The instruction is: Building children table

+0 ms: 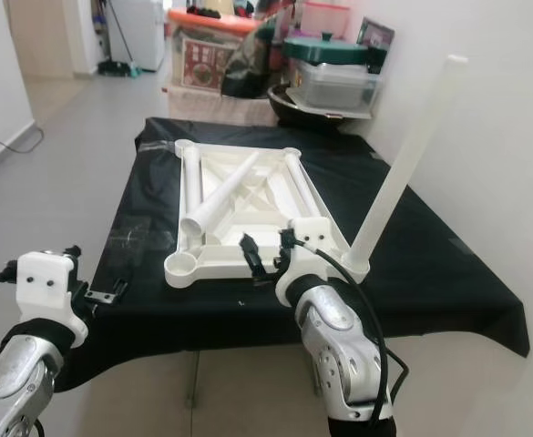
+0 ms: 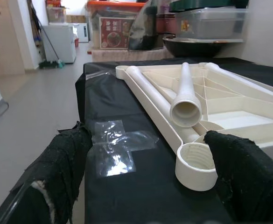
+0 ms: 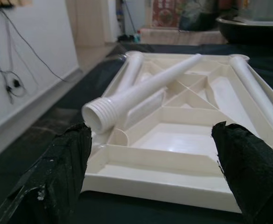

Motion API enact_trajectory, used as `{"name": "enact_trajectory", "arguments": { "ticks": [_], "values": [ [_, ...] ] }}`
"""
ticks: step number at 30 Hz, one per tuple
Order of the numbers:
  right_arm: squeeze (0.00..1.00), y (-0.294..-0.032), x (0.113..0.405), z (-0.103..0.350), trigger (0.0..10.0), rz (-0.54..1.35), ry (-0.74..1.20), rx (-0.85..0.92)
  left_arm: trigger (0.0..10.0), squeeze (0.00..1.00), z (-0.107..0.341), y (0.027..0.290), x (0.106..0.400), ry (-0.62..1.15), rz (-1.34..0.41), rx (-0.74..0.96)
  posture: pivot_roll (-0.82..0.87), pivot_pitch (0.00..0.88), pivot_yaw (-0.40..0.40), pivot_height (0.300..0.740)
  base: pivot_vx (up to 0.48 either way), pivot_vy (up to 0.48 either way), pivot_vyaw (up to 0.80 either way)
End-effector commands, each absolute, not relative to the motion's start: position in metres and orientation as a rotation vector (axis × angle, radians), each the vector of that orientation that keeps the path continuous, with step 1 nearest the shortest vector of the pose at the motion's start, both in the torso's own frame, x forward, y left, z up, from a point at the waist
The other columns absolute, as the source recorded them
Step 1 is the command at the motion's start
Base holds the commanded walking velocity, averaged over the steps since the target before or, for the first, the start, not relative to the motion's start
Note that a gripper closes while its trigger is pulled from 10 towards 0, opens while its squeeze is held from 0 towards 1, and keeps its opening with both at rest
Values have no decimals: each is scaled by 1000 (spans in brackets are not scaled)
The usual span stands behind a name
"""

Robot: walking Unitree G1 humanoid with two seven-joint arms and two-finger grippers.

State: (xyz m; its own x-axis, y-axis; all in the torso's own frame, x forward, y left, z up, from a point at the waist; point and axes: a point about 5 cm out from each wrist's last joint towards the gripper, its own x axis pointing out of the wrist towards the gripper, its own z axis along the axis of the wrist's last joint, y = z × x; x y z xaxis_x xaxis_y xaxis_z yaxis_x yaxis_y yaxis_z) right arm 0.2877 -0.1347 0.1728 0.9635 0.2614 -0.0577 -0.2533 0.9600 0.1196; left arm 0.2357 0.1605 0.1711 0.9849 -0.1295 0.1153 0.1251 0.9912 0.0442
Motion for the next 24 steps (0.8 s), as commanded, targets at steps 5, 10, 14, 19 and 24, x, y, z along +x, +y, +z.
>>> {"name": "enact_trajectory", "arguments": {
  "ticks": [5,10,14,19,24],
  "values": [
    [0,-136,291,172,10000,259,70,103,10000,0,172,159,239,-133,-110,4,126,0,-145,740,114,0,361],
    [0,-135,292,171,10000,267,76,76,10000,0,172,159,240,-137,-106,-4,123,0,-145,740,357,0,596],
    [0,-137,293,171,10000,264,78,66,10000,0,172,156,240,-136,-118,-7,119,0,-144,740,375,0,170],
    [0,-139,294,169,10000,252,85,60,10000,0,173,154,242,-139,-128,-3,116,0,-142,740,378,0,784],
    [0,-141,296,168,10000,239,92,78,10000,0,173,153,243,-141,-131,0,116,0,-142,740,334,0,160]
  ]
}}
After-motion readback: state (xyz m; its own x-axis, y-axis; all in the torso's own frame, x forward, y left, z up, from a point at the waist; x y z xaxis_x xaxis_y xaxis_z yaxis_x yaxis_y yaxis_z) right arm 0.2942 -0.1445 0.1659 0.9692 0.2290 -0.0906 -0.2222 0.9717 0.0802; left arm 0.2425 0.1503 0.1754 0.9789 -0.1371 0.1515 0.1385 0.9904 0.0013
